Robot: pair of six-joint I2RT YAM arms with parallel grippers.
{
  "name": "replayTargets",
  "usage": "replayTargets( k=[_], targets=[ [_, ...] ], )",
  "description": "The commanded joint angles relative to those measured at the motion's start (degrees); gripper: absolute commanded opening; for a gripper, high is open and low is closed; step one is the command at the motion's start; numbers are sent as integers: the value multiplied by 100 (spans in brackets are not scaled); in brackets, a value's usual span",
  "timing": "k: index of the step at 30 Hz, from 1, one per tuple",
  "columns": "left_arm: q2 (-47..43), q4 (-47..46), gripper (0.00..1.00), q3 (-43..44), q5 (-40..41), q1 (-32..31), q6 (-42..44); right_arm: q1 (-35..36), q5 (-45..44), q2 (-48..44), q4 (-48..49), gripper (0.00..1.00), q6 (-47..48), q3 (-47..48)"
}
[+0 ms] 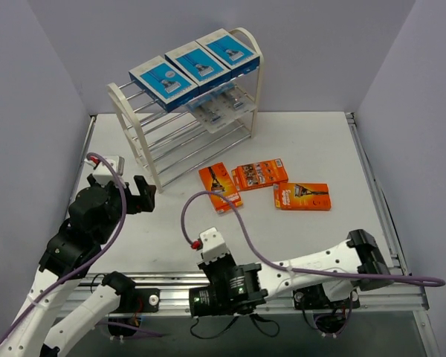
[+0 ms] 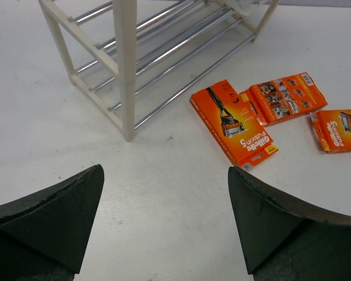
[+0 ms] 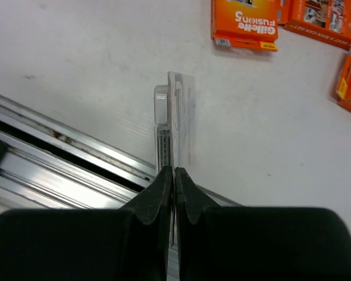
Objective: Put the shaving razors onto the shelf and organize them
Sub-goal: Grab a shaving razor with the right arm
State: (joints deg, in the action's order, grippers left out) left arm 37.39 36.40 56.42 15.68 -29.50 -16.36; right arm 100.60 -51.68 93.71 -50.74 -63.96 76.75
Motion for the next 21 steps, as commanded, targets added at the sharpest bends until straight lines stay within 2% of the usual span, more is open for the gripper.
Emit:
replayTargets(
  k=[1, 9, 21],
  targets=[
    [-222, -273, 96, 45, 409, 32, 318, -320, -272, -852, 1161, 0, 524, -256],
    [-926, -555, 96, -571, 611, 32, 370, -971, -124, -1785, 2593, 0, 1096, -722],
    [-1392, -687, 96, -817, 901, 32, 344, -2376, 132, -3024, 5020, 0, 763, -2364]
  ],
)
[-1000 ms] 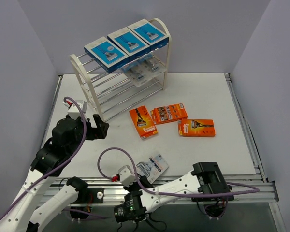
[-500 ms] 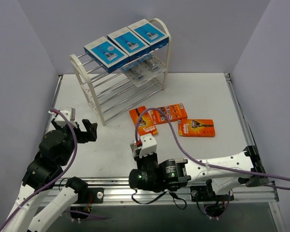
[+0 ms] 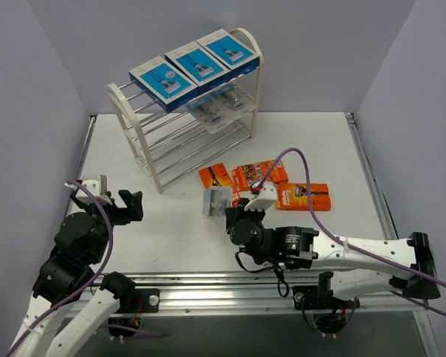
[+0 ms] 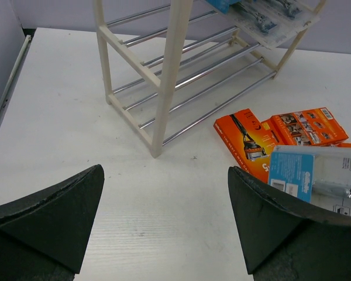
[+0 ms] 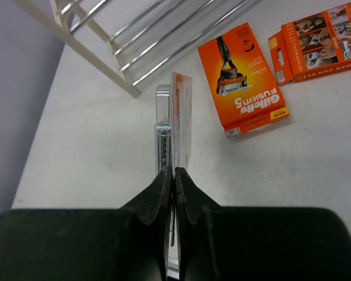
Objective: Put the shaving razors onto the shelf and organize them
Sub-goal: Grab a shaving razor with the right arm, then place the shaving razor onto shelf
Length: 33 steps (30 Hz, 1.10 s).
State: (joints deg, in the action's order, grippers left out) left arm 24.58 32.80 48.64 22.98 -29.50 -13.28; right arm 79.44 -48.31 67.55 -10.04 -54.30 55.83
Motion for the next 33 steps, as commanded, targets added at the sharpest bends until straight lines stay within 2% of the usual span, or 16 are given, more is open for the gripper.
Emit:
replayTargets(
  k=[1, 9, 23, 33],
  targets=[
    [-146, -327, 96, -48, 180, 32, 27, -332, -257, -487, 1178, 0, -325, -370],
    [-85, -335, 96, -65, 49, 23, 1, -965, -196, -1121, 3315, 0, -46, -1329],
    [-32, -353, 95, -101, 40, -39, 36, -2010, 1078, 310, 4879, 0, 456, -381],
    [-23, -335, 95, -101, 66, -56, 45, -2398, 1615, 1392, 5346, 0, 728, 735]
  ],
)
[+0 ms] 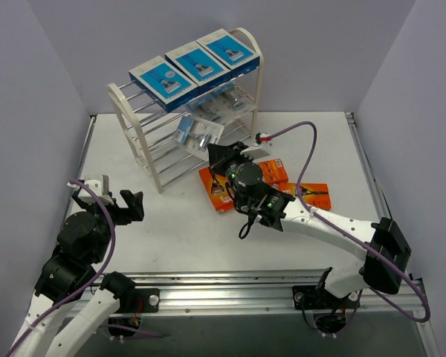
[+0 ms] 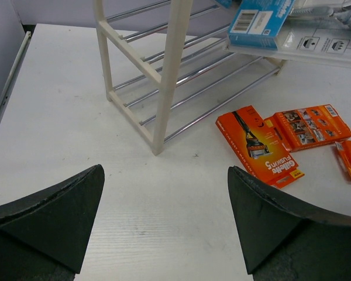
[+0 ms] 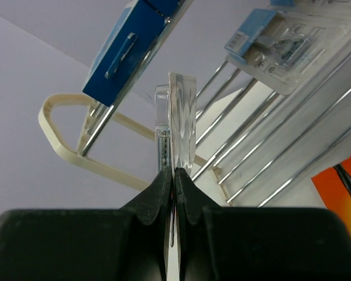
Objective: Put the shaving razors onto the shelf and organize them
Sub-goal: Place the shaving razor onto shelf
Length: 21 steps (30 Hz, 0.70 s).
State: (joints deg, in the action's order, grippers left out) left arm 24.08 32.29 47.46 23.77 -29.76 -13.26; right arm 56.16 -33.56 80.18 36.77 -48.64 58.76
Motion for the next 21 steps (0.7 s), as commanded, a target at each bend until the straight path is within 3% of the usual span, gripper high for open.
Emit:
replayTargets(
  k=[1, 9, 21],
  targets=[
    [27, -294, 95, 9, -13, -39, 42, -105, 165, 199, 708, 0, 162, 548],
    [1, -294, 95, 9, 22, -126, 51, -316, 280, 946, 1349, 0, -251, 636],
    [27, -303, 95, -18, 102, -338, 51, -334, 333, 2071, 3072, 0, -374, 804]
  ],
)
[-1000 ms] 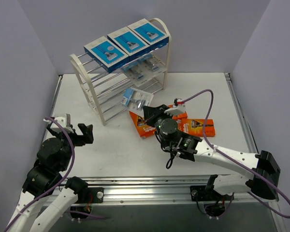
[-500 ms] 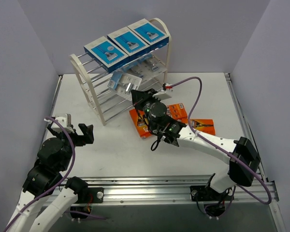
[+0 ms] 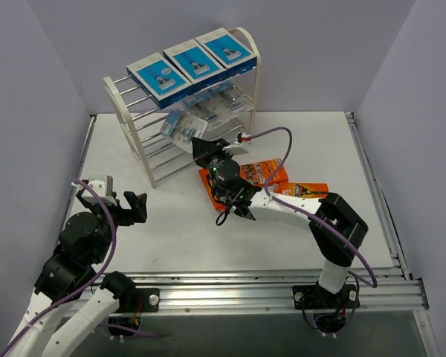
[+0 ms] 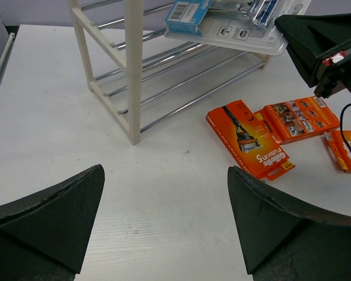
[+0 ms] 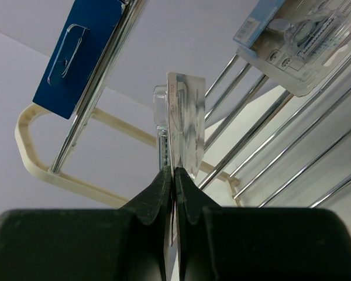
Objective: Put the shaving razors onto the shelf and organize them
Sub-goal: Place the shaving razor onto shelf
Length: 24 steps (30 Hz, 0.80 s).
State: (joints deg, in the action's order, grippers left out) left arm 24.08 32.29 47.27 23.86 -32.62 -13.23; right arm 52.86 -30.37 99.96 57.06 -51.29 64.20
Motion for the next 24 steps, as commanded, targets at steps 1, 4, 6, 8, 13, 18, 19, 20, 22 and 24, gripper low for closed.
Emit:
replayTargets(
  k=[1, 4, 6, 8, 13, 18, 19, 20, 22, 24],
  targets=[
    [18, -303, 95, 2, 102, -60, 58, -4, 5, 120, 1227, 0, -118, 242],
    [9, -303, 95, -7, 128, -121, 49, -4, -74, 129, 1413, 0, -145, 84],
    [-8, -303, 95, -7, 128, -165, 49, 14, -144, 50, 1466, 0, -110, -4],
    [-8, -303, 95, -7, 137, -201, 49, 5, -197, -55, 1501, 0, -75, -118],
    [-26, -311, 95, 2, 154, -245, 49, 22, -329, -135, 1545, 0, 5, -154],
    [-8, -311, 95, -7, 154, -280, 49, 66, -347, 181, 1860, 0, 13, 109],
    [-8, -311, 95, -7, 154, -280, 49, 93, -425, 338, 1957, 0, 13, 145],
    [-8, -311, 95, -7, 163, -289, 49, 128, -478, 427, 2054, 0, 5, 197],
    [-8, -303, 95, -7, 181, -297, 49, 172, -557, 724, 2318, 0, 40, 390],
    [-8, -303, 95, -7, 198, -306, 49, 198, -610, 927, 2485, 0, 14, 627]
  ],
)
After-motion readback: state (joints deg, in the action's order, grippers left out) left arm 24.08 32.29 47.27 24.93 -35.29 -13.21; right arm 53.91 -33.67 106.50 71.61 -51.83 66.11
